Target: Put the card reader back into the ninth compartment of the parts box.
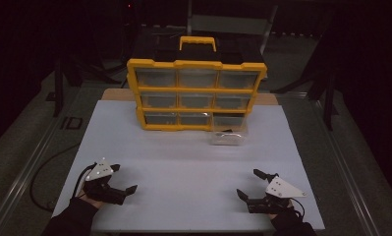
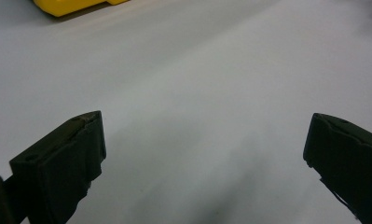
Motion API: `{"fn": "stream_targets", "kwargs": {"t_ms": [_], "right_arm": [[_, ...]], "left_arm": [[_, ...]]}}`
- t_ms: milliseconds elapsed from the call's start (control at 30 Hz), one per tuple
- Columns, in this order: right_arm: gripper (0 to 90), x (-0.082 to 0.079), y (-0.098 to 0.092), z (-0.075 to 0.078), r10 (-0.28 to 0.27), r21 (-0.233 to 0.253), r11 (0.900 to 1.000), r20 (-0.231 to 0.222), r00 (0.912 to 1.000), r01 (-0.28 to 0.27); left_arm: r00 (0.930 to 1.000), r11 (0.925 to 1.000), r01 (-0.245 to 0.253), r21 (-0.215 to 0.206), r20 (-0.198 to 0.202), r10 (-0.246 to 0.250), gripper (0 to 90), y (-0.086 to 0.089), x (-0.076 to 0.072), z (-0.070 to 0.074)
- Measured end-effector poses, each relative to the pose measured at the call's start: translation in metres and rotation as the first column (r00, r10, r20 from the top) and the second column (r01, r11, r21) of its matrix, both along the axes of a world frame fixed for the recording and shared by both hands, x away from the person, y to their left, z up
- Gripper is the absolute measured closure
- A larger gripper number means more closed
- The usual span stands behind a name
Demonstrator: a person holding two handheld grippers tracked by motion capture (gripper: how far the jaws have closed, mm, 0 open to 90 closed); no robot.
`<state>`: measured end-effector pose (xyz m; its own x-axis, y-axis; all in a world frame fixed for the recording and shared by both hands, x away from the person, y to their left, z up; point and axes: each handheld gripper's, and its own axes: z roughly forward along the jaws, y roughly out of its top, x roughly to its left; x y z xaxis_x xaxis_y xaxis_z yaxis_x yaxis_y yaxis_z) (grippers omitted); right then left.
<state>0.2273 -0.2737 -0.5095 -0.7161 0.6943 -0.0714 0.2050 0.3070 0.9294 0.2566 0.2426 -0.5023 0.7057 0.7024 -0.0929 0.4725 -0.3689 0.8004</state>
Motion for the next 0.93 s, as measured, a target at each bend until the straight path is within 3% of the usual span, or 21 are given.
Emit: {"fn": "stream_targets", "kwargs": {"t_ms": [67,200,700,933], "right_arm": [[9.5,0.000,0.000,0.000,-0.003,0.003,1.000,0.000,1.0000,0.003],[9.5,-0.001,0.000,0.001,0.002,-0.006,1.000,0.000,1.0000,-0.002],[9.5,0.000,0.000,-0.001,0.005,-0.008,1.000,0.001,1.0000,-0.005],[9.5,0.001,0.000,-0.001,0.002,-0.009,1.000,0.000,1.0000,-0.002]], "left_arm": [[0.9998,0.9998,-0.018,-0.010,0.005,0.018,0.1,0.002,0.000,-0.002],[0.9975,0.9979,-0.058,0.030,0.042,0.056,0.1,0.000,-0.003,-0.004],[0.9983,0.9989,-0.044,0.015,0.038,0.043,0.1,0.002,-0.006,-0.009],[0.9994,0.9994,-0.030,0.018,0.018,0.029,0.1,0.001,-0.006,-0.011]]}}
